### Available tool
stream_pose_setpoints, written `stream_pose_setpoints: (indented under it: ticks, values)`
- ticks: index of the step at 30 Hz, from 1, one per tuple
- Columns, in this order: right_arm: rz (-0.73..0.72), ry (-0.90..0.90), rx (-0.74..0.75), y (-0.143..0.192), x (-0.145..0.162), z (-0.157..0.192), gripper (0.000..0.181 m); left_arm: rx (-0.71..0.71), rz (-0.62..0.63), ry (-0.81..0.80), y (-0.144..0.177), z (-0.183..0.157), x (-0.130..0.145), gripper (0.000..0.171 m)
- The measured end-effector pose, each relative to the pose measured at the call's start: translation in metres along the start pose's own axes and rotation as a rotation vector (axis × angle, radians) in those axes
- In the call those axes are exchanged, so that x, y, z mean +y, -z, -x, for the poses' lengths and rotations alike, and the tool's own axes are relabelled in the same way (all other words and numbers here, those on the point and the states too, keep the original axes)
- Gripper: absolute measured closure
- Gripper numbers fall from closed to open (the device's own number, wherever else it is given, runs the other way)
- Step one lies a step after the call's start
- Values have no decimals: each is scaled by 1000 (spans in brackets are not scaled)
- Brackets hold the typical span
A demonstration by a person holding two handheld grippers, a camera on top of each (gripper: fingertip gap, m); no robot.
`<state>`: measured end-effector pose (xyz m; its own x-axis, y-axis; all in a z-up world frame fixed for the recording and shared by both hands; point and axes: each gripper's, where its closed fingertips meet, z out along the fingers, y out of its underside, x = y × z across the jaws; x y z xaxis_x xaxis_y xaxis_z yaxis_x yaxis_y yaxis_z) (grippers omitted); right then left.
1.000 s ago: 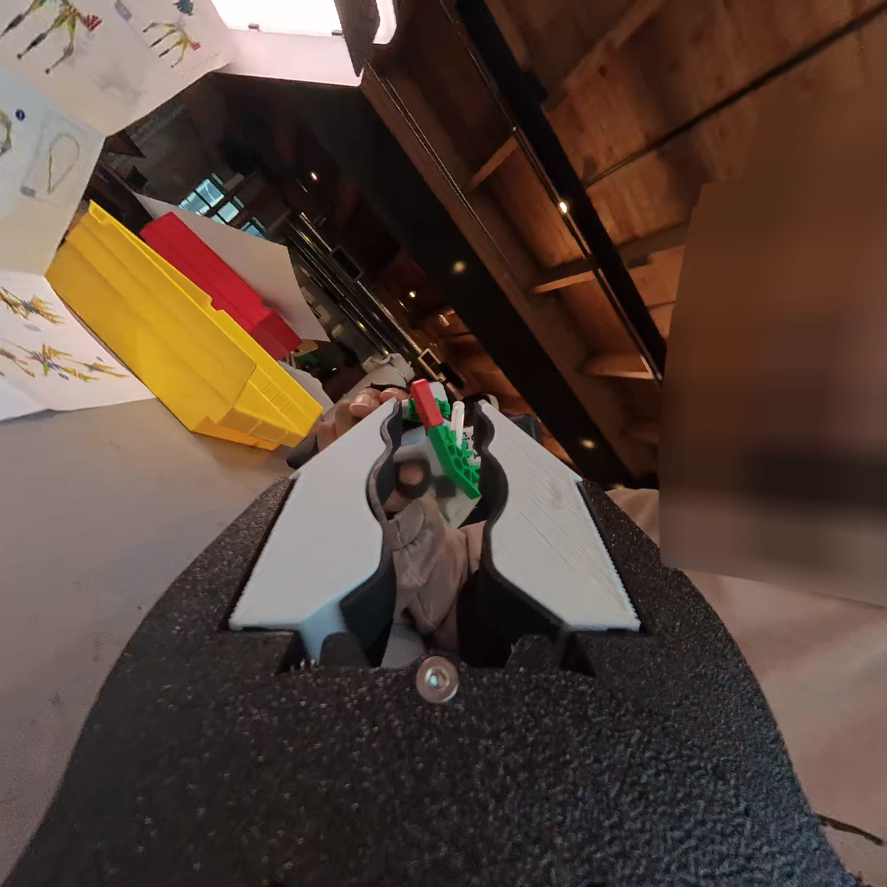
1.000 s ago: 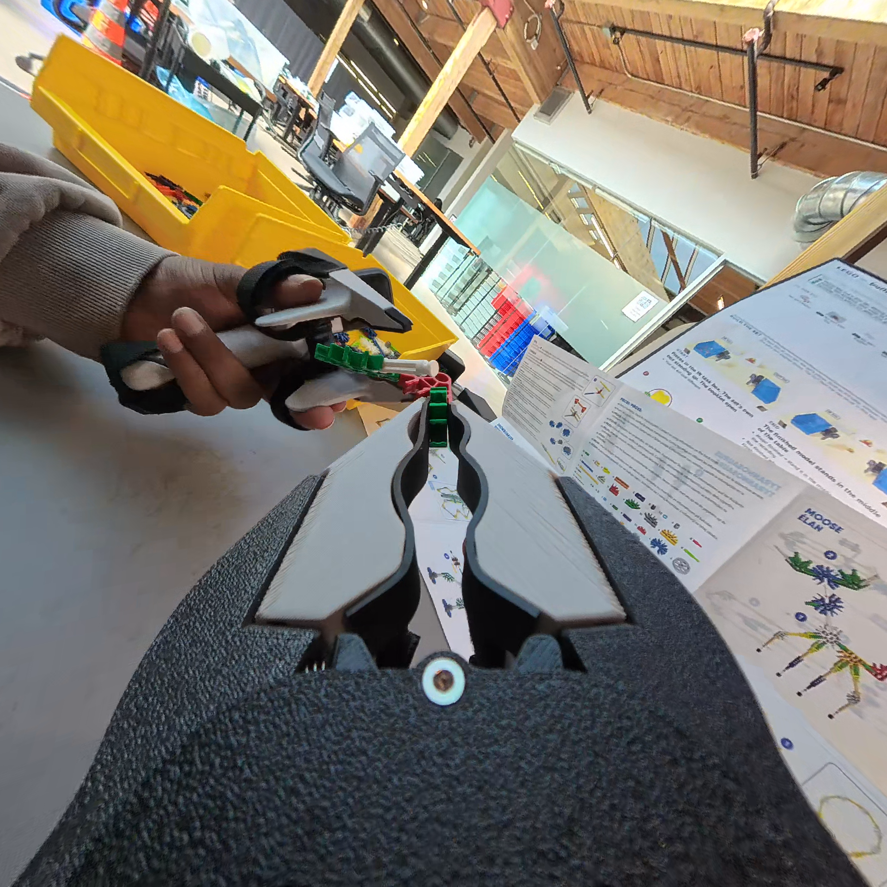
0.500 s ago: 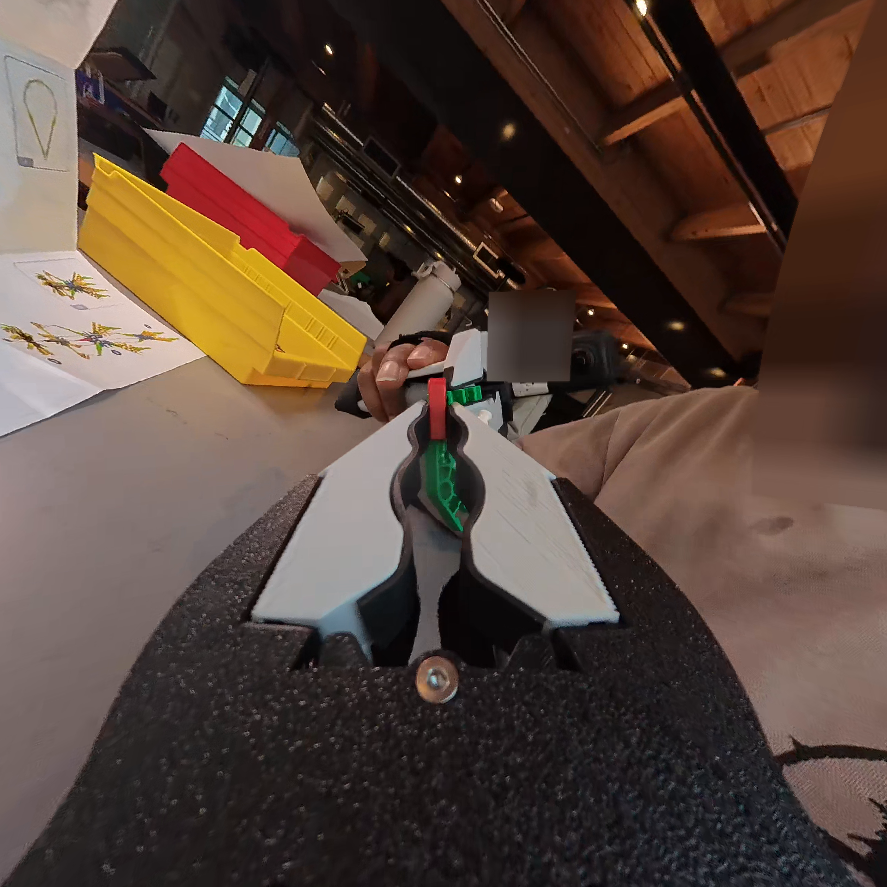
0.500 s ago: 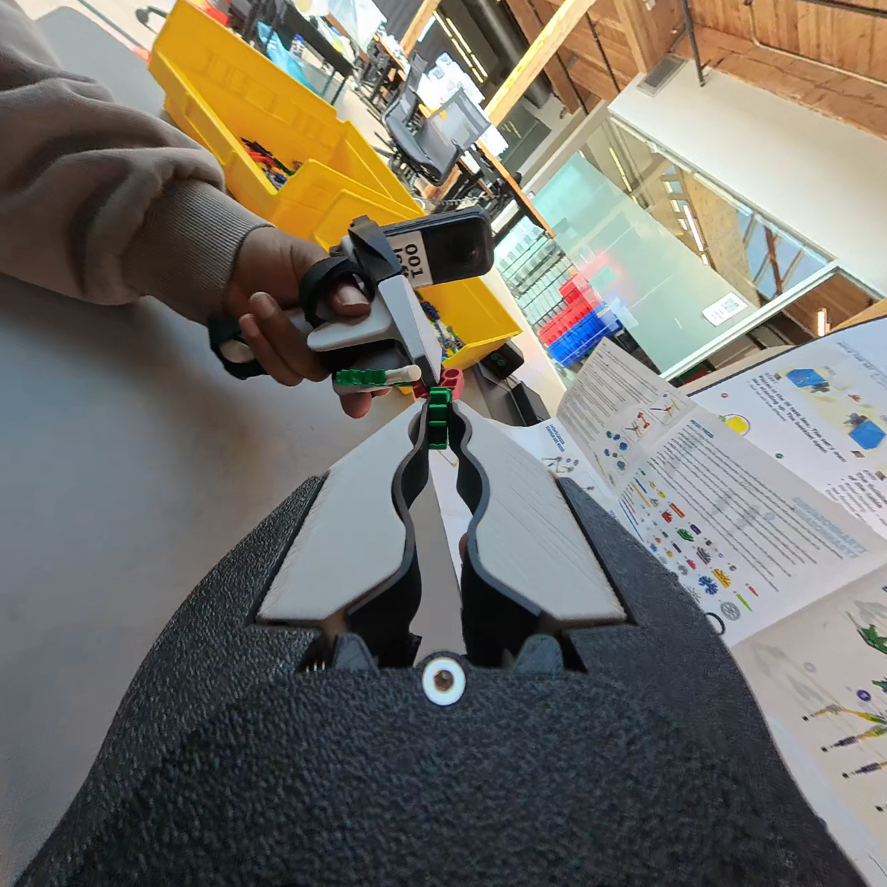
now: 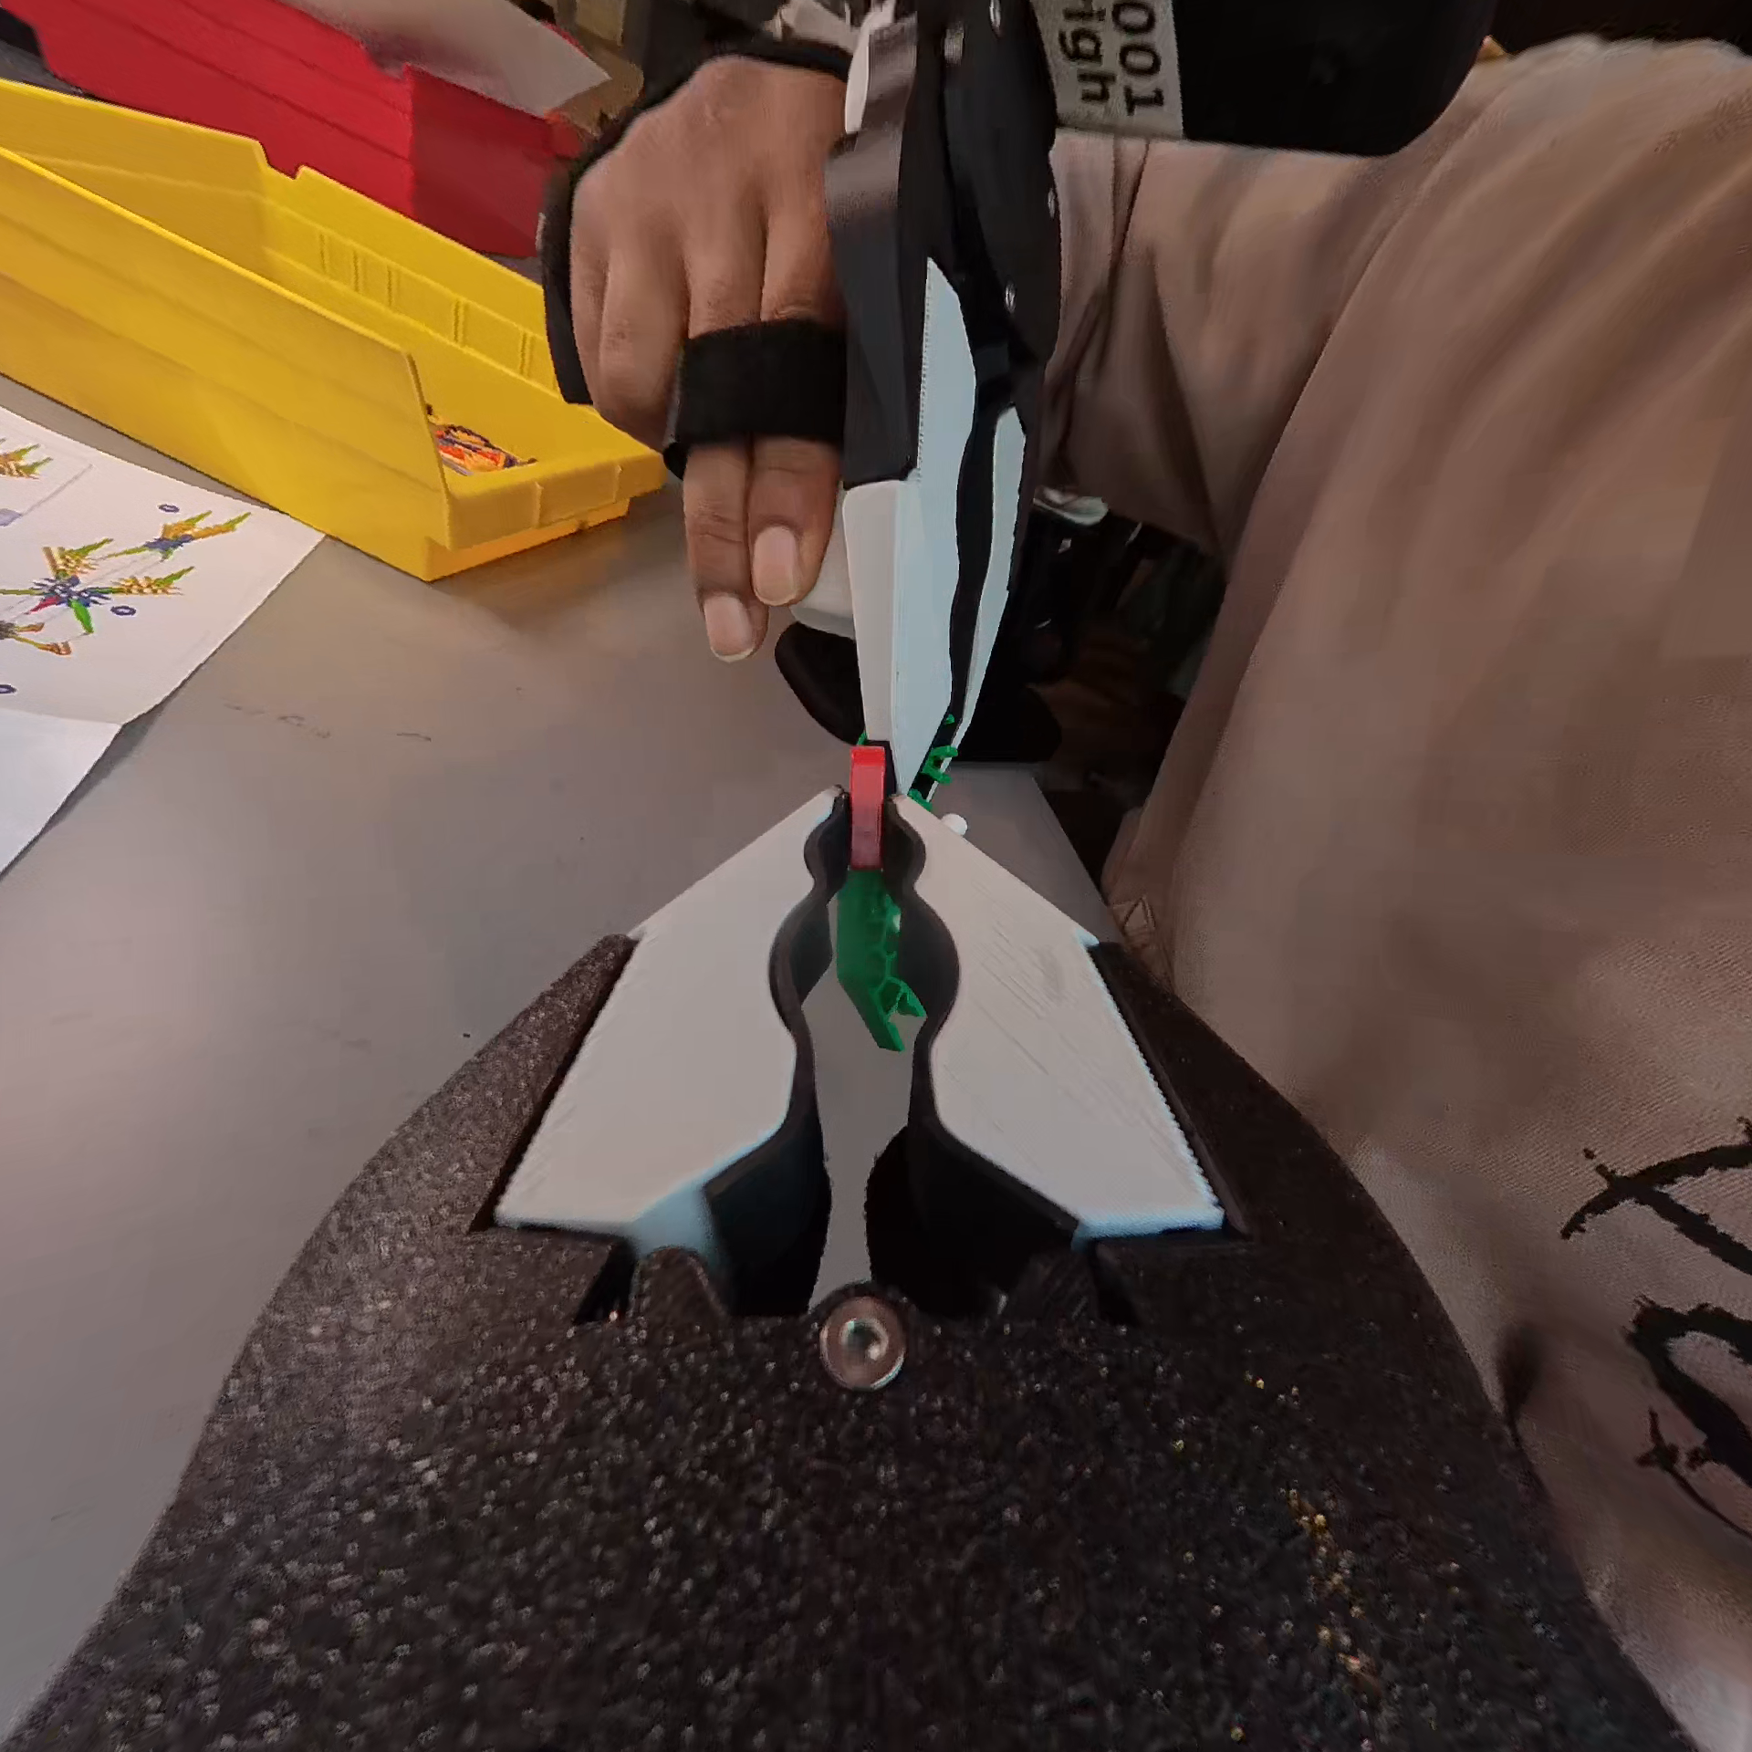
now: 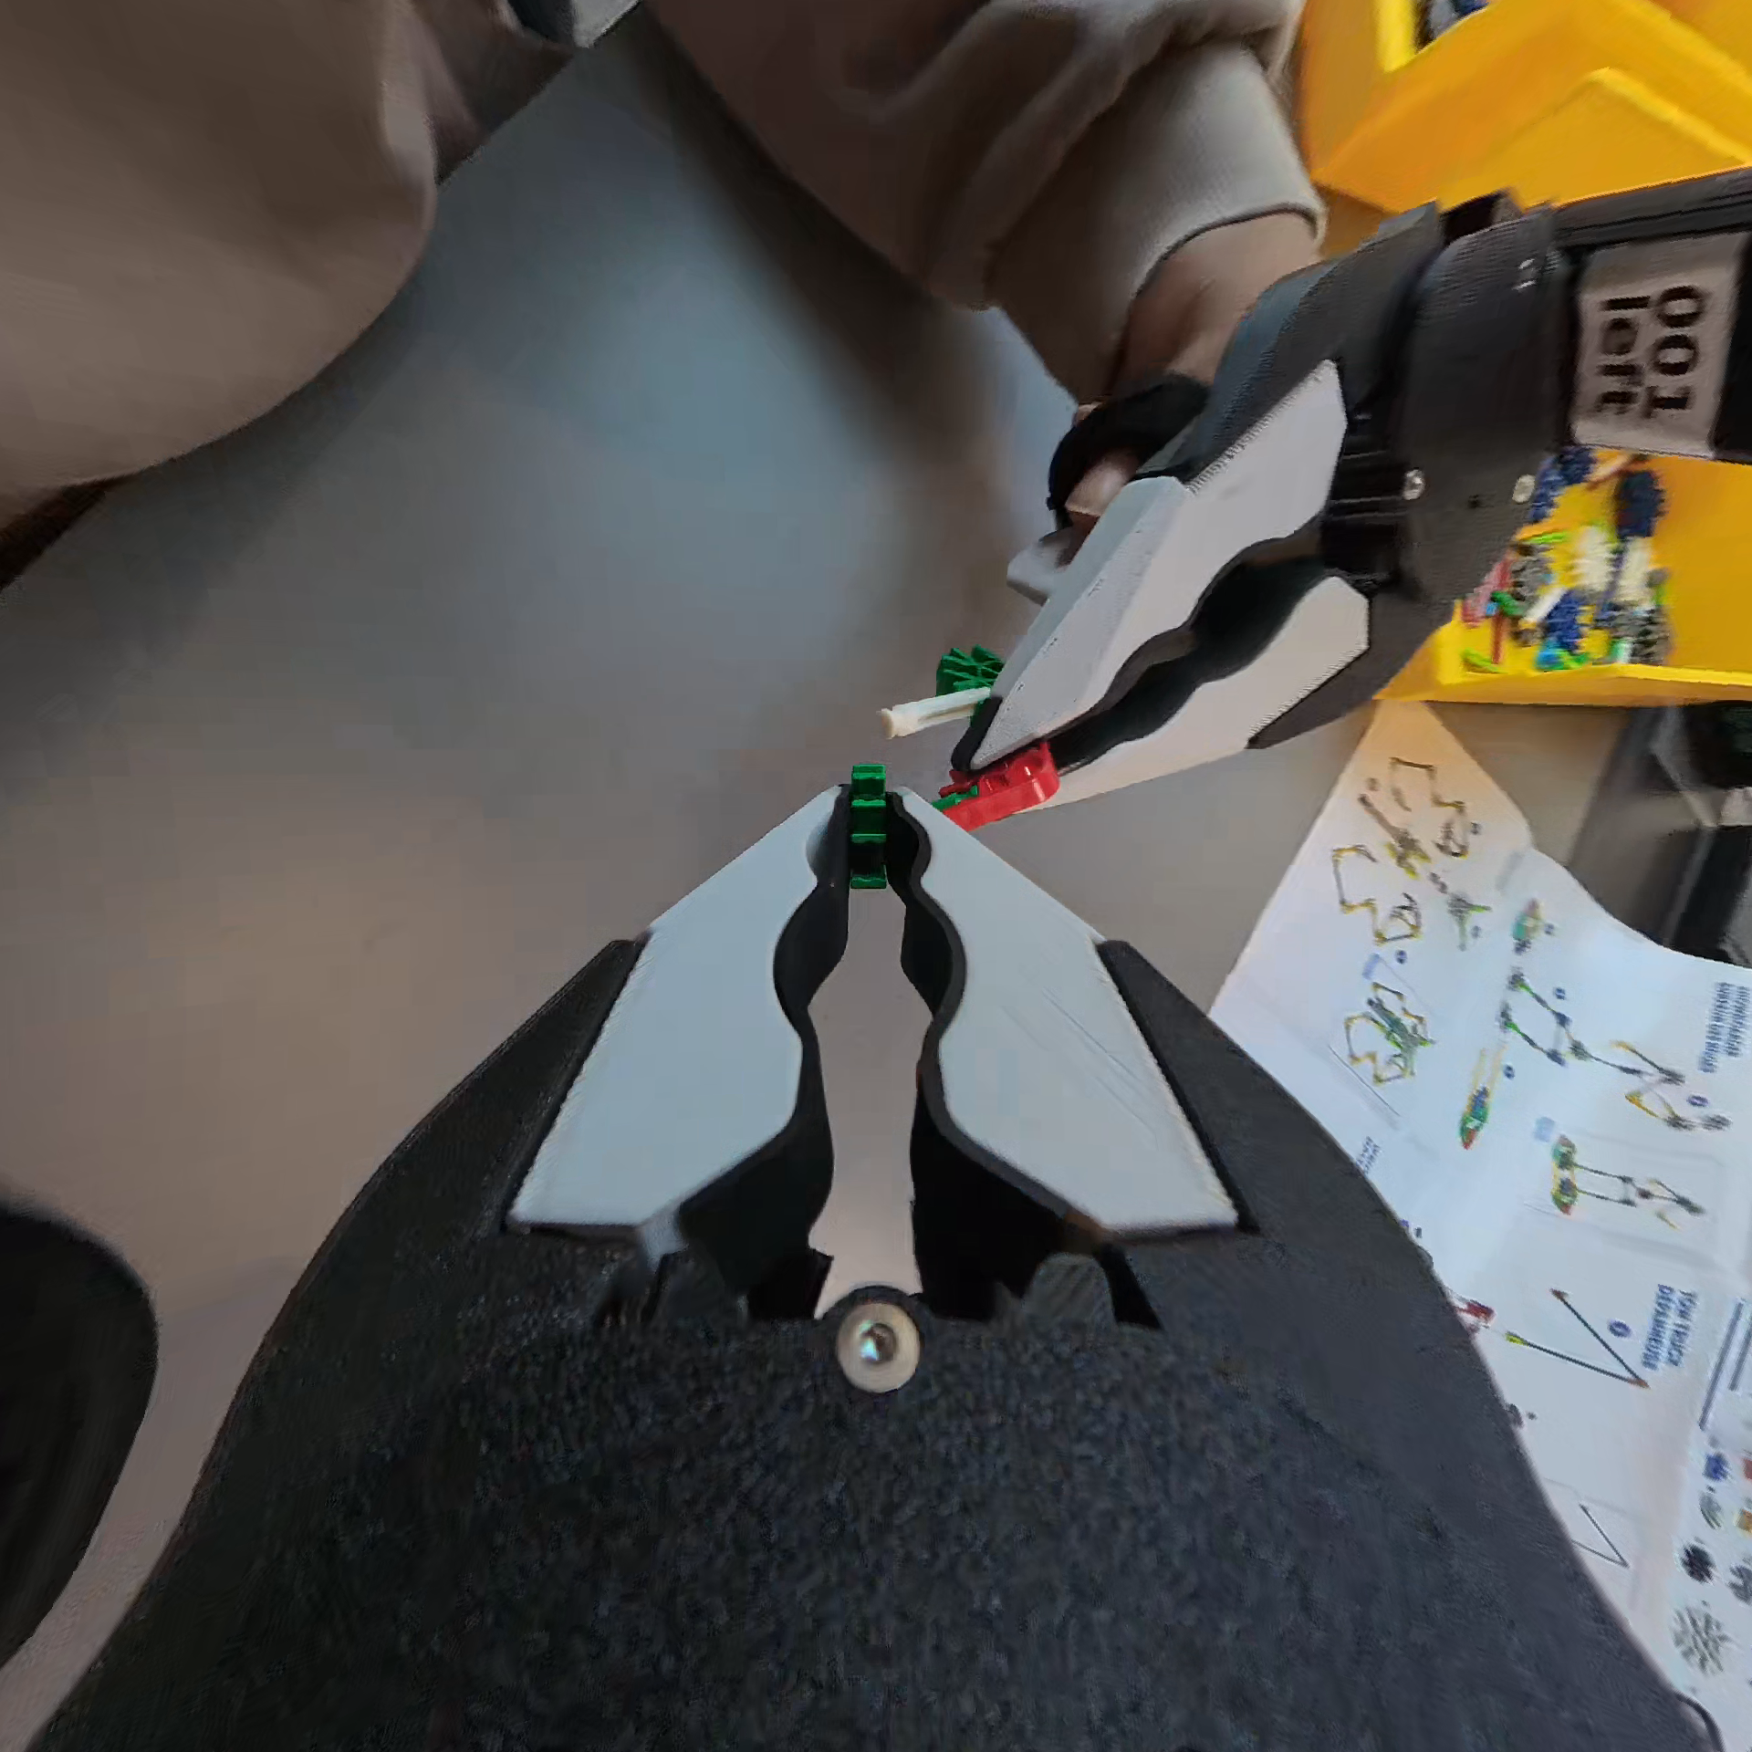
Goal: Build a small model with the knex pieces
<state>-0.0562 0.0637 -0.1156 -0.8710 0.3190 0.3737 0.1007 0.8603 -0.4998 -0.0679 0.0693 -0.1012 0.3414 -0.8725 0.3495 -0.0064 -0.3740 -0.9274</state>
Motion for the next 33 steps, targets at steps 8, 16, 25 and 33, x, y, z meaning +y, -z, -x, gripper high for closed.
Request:
stream_pose_setpoints:
  ticks: [8,16,25,33]
  values:
    - [-260,-295,259,25,-13,-54,177,-93,-130,96,22,21,-5,167]
    - [-616,-823,637,24,22,-72,177,-381,210,238,19,70,63,167]
    - [-515,-659,699,-9,25,-62,177,-422,20,265,38,78,34,153]
    - [-945,-907,543,16,2,-64,177,-78,-335,173,42,21,-33,150]
